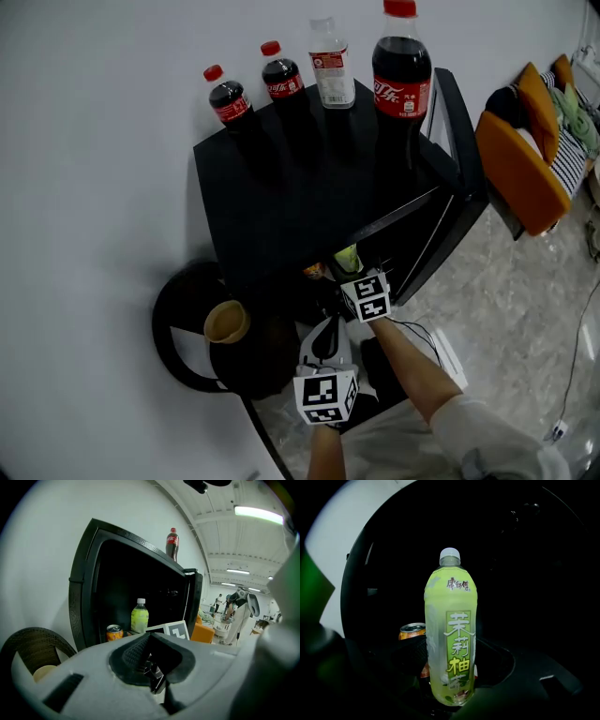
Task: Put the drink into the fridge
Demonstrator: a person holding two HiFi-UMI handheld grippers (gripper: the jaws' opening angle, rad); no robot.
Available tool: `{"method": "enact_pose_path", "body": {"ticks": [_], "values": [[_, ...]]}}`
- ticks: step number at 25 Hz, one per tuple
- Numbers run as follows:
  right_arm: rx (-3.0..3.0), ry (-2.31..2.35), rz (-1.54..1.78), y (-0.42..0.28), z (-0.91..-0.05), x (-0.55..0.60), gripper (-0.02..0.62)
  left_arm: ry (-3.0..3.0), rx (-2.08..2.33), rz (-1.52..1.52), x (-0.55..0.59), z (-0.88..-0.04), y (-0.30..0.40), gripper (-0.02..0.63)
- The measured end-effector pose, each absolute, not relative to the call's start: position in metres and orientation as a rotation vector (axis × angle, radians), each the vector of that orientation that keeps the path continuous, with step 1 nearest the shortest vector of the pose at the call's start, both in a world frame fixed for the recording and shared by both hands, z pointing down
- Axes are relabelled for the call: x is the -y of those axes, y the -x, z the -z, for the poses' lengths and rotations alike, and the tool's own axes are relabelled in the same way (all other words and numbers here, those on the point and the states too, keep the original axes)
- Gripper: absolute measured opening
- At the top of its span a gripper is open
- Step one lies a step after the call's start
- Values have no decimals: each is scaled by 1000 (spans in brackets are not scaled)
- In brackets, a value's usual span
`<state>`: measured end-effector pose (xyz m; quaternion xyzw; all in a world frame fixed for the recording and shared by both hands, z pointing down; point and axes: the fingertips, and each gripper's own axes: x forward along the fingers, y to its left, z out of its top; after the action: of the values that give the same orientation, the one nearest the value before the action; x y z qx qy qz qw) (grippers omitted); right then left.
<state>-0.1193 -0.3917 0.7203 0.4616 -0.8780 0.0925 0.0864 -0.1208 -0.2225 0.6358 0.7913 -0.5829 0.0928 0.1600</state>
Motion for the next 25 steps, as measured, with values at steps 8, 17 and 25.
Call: {"method": "enact_pose_path", "body": {"ticks": [8, 17, 25], "values": [[2658, -1422, -227, 126, -732, 413, 279, -2286, 1653, -237, 242, -648, 131, 9], [2675, -1381, -219, 132, -736, 408, 281, -2266, 1664, -191, 247, -640, 135, 9], [2618, -1367, -342, 118, -726, 387, 281, -2200, 1663, -198, 230, -612, 136, 9]]}}
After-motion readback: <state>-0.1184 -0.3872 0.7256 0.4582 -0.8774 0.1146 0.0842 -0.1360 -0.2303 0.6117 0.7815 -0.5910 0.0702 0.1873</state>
